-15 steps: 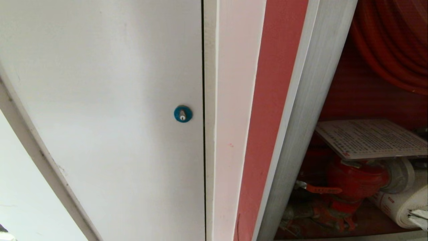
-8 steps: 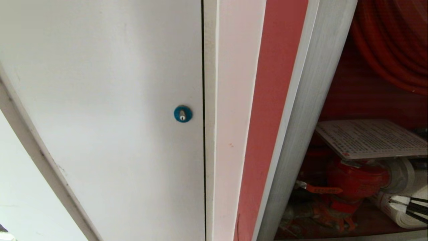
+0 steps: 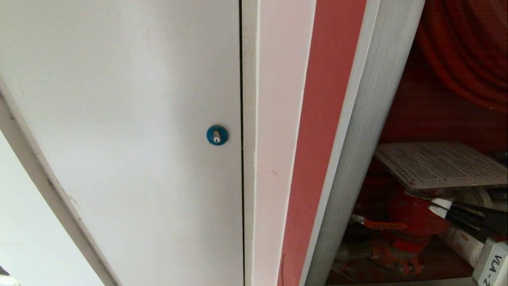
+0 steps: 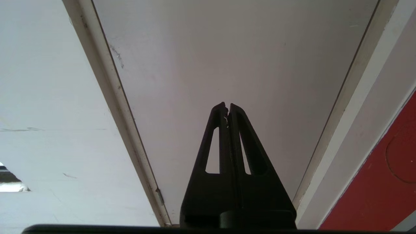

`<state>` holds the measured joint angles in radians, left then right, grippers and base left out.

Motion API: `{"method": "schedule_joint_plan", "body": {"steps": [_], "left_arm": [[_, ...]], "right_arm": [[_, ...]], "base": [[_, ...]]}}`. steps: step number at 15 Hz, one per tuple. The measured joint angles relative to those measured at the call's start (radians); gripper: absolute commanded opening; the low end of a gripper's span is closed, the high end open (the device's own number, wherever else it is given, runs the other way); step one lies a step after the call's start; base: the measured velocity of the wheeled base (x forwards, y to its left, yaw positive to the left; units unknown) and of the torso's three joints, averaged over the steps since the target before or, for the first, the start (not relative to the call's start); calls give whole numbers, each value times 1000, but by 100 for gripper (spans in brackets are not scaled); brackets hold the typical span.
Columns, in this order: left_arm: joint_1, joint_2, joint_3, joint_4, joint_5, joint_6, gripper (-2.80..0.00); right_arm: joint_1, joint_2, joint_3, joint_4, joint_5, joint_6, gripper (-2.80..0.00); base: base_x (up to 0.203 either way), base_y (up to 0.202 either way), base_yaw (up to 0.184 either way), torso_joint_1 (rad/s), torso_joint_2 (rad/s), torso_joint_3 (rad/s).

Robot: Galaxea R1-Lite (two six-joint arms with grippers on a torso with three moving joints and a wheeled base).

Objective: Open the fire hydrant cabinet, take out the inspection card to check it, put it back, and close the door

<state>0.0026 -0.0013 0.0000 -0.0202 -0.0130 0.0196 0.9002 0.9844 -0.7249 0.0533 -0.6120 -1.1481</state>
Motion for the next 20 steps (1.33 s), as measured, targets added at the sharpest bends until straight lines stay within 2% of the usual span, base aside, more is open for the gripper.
{"method": "schedule_joint_plan", "body": {"steps": [1, 4, 7, 8, 16, 20], "left_arm": [[0, 0, 0, 0, -1, 0, -280], [0, 0, 0, 0, 0, 1, -280], [0, 0, 0, 0, -1, 0, -280], [0, 0, 0, -1, 0, 0, -280], [0, 0, 0, 0, 0, 0, -280], [0, 0, 0, 0, -1, 0, -280]], "right_arm": [[29, 1, 0, 0, -54, -8, -280], [55, -7, 2, 15, -120, -42, -280], [58, 0, 2, 13, -143, -45, -280], [58, 4, 2, 10, -149, -46, 0], [70, 14, 3, 0, -137, -64, 0], [46, 83, -17, -67, -146, -60, 0]], "base": [[0, 0, 0, 0, 0, 0], [0, 0, 0, 0, 0, 0], [0, 0, 0, 0, 0, 0], [0, 0, 0, 0, 0, 0], [0, 0, 0, 0, 0, 0], [0, 0, 0, 0, 0, 0]]}}
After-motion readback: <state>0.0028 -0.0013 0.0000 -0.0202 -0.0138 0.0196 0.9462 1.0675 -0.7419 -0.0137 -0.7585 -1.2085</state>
